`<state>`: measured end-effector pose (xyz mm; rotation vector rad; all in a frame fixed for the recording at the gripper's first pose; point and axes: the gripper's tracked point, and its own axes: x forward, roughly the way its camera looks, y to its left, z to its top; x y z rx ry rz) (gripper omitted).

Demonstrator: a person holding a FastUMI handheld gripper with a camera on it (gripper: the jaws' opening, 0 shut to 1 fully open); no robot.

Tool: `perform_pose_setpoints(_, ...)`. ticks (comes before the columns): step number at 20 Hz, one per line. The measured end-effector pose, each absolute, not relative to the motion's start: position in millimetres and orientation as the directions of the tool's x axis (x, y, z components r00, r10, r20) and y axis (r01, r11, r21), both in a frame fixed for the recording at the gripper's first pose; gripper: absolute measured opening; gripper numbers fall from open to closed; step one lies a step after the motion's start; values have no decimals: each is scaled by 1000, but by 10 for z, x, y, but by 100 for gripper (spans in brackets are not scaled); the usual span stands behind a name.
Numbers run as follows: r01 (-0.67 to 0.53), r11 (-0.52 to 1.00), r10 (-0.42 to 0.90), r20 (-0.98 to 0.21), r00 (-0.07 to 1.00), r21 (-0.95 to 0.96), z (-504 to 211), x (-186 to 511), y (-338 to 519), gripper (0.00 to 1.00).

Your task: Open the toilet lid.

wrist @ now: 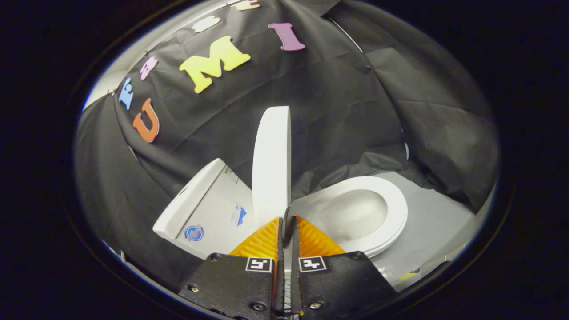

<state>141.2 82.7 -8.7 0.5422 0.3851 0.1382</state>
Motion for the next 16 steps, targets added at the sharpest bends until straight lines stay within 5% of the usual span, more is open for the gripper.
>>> perform_pose_setpoints(16, -62, 928, 191, -328, 925, 367, 150, 1409, 1372, 9)
